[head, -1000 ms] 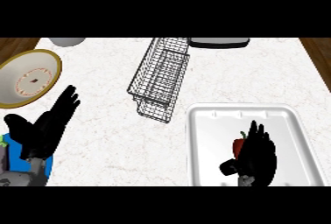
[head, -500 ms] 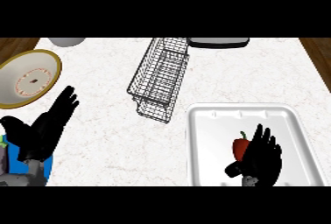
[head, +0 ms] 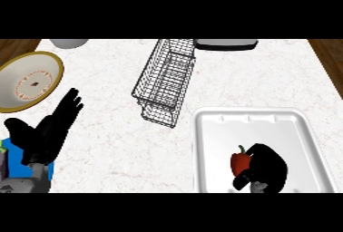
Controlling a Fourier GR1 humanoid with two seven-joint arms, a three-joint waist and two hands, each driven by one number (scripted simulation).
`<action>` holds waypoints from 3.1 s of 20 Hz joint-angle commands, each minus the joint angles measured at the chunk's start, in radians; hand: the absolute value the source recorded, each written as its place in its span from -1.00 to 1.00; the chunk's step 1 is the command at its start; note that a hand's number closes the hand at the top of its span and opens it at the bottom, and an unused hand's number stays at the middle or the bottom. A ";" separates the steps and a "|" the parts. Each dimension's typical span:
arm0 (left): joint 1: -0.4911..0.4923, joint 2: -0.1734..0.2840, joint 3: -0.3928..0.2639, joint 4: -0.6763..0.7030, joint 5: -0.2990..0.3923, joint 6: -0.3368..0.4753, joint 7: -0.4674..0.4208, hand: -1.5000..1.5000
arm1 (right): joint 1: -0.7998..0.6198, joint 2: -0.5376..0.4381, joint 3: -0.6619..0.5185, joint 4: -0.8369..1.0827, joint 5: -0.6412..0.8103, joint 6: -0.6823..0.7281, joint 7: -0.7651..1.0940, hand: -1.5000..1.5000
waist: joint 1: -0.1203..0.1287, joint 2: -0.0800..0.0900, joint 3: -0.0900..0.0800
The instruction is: Pick the bell pepper from the tray and place it in the tiered basket
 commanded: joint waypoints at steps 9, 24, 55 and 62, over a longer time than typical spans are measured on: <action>-0.019 -0.045 0.015 0.030 -0.038 -0.001 -0.002 0.00 | -0.120 -0.211 -0.024 0.102 0.011 0.004 -0.318 1.00 | 0.003 0.010 0.006; 0.035 -0.026 0.027 -0.056 -0.012 -0.027 0.040 0.00 | -0.229 -0.383 -0.298 -0.192 -0.547 -0.153 -0.974 1.00 | -0.005 -0.002 0.006; -0.025 -0.054 0.111 -0.045 -0.069 -0.087 0.082 0.00 | -0.953 0.010 -0.063 0.217 -0.385 -0.065 -0.444 1.00 | 0.014 0.007 0.005; 0.019 -0.109 0.082 -0.040 -0.121 -0.079 0.044 0.00 | -0.946 0.011 0.011 0.319 -0.386 -0.148 -0.450 1.00 | 0.011 0.006 0.006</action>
